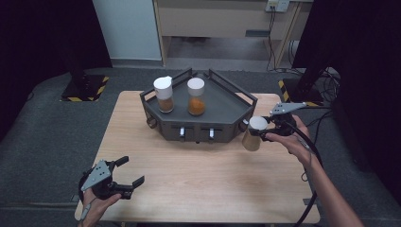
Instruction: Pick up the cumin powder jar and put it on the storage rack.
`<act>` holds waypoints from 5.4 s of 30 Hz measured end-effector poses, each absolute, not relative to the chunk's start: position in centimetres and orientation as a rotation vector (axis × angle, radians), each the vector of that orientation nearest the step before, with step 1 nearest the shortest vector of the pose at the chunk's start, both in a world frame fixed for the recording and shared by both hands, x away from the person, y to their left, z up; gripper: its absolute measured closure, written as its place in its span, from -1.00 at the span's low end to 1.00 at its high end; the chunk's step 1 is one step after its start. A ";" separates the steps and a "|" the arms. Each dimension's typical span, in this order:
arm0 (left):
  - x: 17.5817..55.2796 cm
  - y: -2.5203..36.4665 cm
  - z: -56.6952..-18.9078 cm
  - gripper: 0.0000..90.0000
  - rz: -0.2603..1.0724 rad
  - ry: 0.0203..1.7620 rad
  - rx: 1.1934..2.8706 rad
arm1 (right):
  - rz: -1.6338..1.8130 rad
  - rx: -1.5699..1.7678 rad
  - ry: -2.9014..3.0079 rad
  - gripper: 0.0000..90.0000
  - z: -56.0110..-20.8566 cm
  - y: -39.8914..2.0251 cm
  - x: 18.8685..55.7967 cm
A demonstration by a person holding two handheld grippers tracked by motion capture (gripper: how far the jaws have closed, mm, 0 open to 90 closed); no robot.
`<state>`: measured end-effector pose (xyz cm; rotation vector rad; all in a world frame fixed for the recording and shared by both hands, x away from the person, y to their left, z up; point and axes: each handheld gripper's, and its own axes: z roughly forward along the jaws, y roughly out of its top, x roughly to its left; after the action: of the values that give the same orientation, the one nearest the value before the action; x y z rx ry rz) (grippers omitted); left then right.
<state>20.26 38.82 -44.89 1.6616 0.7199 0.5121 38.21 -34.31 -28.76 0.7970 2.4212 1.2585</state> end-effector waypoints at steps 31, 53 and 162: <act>20.3 38.9 -44.9 -0.96 0.508 0.716 1.666 | 1.291 0.641 2.525 -0.24 -20.7 -27.5 42.3; 20.3 38.9 -44.9 -0.96 0.508 0.716 1.668 | 1.230 0.781 2.434 -0.24 -18.9 -24.6 46.1; 20.4 38.8 -44.8 -0.96 0.503 0.712 1.668 | 1.512 0.828 2.043 -0.95 -20.7 -34.6 36.7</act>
<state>20.35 38.81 -44.84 1.6682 0.7119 0.5026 36.72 -34.65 -20.72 0.8280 2.0427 1.5117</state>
